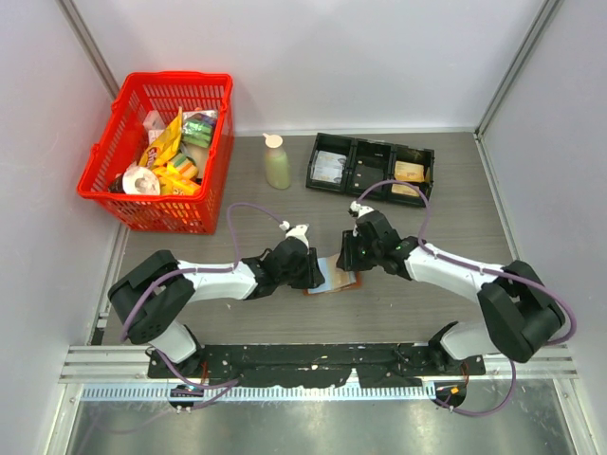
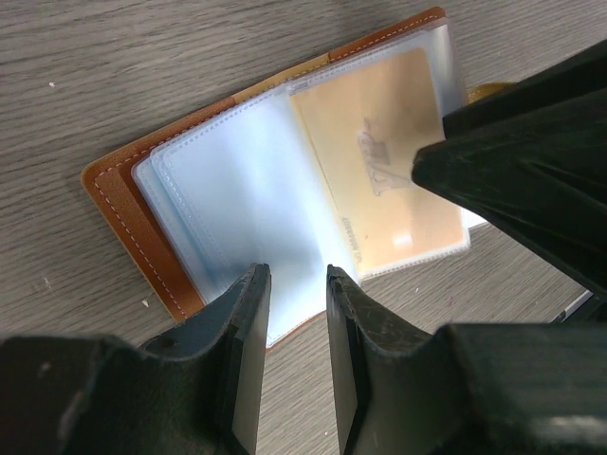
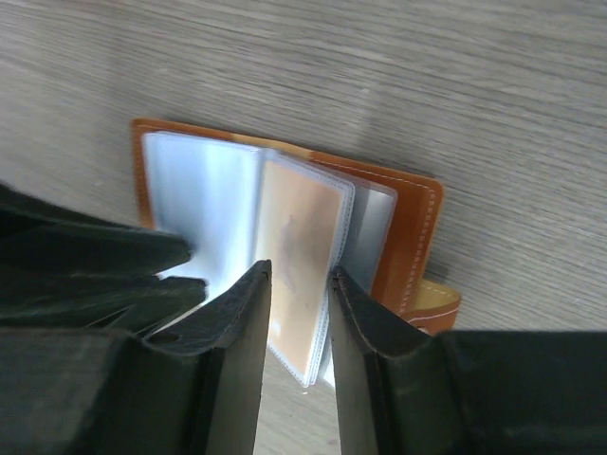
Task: Take the credit cards out of the card holder
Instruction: Remove the credit card from the card holder.
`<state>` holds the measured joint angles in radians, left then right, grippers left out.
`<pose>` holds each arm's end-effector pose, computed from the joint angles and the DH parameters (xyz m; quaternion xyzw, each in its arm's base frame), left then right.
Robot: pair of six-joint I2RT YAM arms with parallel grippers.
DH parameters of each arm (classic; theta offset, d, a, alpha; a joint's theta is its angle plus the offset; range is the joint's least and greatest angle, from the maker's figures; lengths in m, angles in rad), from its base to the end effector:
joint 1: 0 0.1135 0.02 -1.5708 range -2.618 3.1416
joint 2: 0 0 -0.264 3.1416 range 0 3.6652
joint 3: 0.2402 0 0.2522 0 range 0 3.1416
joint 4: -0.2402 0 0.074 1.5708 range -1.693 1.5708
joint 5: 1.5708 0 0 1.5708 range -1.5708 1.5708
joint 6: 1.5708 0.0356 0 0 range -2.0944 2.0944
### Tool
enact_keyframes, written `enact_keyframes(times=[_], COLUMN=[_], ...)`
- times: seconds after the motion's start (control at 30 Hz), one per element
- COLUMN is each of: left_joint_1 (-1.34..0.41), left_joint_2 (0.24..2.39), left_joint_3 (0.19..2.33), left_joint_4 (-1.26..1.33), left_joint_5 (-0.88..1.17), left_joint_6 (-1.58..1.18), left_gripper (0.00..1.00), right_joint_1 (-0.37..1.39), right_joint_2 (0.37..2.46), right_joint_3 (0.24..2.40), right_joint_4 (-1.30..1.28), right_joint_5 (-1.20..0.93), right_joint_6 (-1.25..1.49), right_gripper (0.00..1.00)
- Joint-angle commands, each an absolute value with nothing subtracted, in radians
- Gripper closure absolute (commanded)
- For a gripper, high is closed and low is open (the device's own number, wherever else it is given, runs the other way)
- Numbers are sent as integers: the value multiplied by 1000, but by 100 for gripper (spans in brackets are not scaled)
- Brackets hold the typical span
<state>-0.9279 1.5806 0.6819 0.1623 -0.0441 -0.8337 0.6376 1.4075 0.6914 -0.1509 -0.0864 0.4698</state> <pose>0.1830 -0.2418 0.1496 0.0341 0.9134 -0.2996 0.2734 0.2168 0.1644 0.1750 -0.0934 0.9333 0.2156 0.2716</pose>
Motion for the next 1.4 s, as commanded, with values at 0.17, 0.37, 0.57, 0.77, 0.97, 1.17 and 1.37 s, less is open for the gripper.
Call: enact_keyframes(times=[0.17, 0.37, 0.57, 0.77, 0.97, 1.17, 1.37], left_joint_1=[-931, -931, -931, -931, -923, -910, -873], left_joint_2=[1517, 1381, 1197, 1163, 1281, 1390, 1480], left_joint_3=[649, 588, 525, 544, 591, 643, 641], left_joint_4=[127, 124, 88, 90, 169, 219, 239], left_joint_5=[-95, -164, -236, -189, -108, -54, -29], left_joint_6=[-845, -877, -897, -896, -894, -894, -897], left_gripper=[64, 57, 55, 56, 62, 68, 73], right_joint_1=[652, 690, 732, 707, 644, 568, 529], right_joint_2=[1305, 1385, 1491, 1450, 1405, 1413, 1460], right_joint_3=[726, 724, 758, 752, 689, 588, 508], right_joint_4=[-57, -6, 55, 41, 43, 182, 356], right_joint_5=[-310, -351, -374, -311, -296, -380, -451], right_joint_6=[522, 554, 554, 537, 549, 604, 667], right_gripper=[65, 65, 59, 58, 58, 60, 63])
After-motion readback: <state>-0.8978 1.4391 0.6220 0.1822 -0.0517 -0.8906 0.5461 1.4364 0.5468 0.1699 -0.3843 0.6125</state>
